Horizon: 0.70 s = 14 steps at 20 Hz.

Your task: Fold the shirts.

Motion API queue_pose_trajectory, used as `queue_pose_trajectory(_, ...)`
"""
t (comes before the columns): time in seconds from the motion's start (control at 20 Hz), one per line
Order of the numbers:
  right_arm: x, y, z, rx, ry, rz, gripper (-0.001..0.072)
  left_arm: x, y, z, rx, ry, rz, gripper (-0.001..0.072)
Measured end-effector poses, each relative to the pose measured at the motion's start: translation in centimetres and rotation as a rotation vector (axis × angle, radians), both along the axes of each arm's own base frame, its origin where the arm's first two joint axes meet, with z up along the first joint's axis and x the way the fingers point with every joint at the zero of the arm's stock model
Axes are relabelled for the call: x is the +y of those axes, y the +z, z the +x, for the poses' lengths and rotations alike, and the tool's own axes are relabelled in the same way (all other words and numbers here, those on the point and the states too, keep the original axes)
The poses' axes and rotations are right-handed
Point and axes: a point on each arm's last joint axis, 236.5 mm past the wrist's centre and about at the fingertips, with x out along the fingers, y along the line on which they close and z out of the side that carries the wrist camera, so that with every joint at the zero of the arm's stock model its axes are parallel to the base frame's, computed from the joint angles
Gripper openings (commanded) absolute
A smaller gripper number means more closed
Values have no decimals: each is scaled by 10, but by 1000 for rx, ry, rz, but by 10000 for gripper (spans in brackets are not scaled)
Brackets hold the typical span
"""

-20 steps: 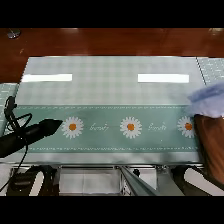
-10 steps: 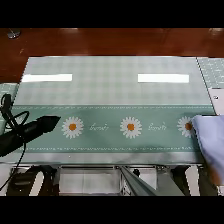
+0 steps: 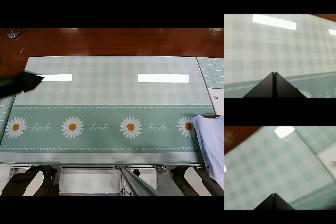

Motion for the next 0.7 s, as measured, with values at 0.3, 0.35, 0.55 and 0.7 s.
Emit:
queue_pose_trajectory(0.3,172,-126,52,295,511,-58,21,-52,-49,25,182,-181,218,19)
queue_pose_trajectory(0.35,176,-157,47,379,522,-84,21,-45,-76,23,248,-167,280,19)
queue_pose_trajectory(0.55,166,-233,31,582,502,-169,22,-13,-139,15,413,-91,382,20)
queue_pose_trajectory(0.7,159,-250,27,628,487,-201,22,5,-154,13,461,-48,408,20)
